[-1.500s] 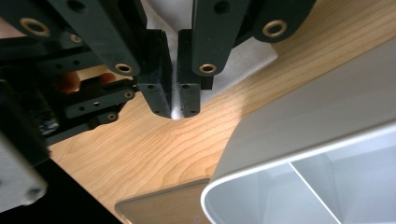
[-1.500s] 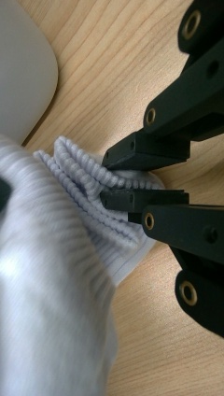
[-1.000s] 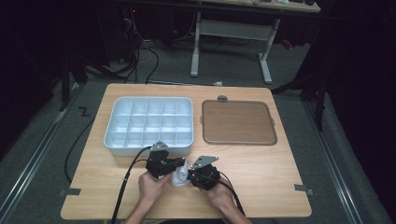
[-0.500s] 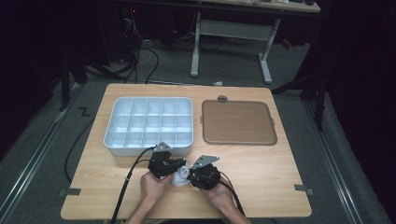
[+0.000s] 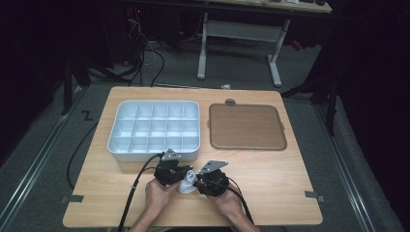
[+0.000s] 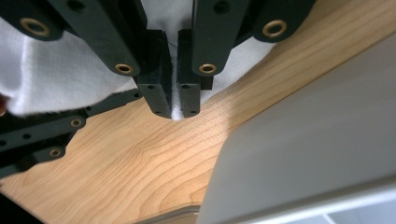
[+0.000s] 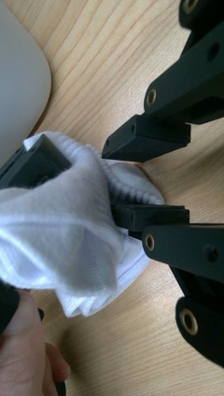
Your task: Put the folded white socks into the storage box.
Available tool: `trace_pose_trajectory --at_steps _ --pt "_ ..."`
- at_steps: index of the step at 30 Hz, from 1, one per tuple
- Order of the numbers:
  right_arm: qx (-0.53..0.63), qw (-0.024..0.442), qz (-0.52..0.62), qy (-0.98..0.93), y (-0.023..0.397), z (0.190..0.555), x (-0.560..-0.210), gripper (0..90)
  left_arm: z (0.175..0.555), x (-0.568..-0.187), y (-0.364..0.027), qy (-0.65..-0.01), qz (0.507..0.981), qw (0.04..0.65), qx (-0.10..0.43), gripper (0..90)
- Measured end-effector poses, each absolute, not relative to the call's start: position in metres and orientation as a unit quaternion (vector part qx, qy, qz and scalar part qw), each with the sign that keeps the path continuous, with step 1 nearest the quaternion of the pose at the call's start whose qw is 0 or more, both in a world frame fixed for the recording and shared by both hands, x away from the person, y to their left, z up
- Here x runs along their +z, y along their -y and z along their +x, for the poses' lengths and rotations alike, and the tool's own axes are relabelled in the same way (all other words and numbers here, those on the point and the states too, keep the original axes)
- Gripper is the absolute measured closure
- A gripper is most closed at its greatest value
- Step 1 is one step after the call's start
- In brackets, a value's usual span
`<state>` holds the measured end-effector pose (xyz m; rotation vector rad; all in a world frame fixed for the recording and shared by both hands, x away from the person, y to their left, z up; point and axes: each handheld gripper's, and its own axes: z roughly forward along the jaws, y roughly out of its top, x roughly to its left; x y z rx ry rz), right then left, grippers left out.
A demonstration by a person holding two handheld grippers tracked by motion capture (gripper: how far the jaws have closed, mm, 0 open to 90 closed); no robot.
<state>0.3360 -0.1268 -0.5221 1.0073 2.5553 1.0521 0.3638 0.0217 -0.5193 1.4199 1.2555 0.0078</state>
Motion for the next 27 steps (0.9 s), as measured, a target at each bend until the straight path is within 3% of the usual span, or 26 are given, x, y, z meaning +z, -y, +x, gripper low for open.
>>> trace_pose_trajectory --at_steps 9,13,27 --pt "0.356 0.100 0.340 -0.865 0.131 0.332 -0.517 65.8 0.363 -0.515 -0.021 -0.534 0.618 0.577 0.003 84.0" --pt "0.372 0.087 0.346 -0.857 0.139 0.330 -0.513 65.4 0.361 -0.511 -0.023 -0.533 0.616 0.580 0.001 75.0" --pt "0.383 0.088 0.349 -0.851 0.151 0.323 -0.505 71.7 0.357 -0.506 -0.024 -0.530 0.612 0.587 0.002 60.0"
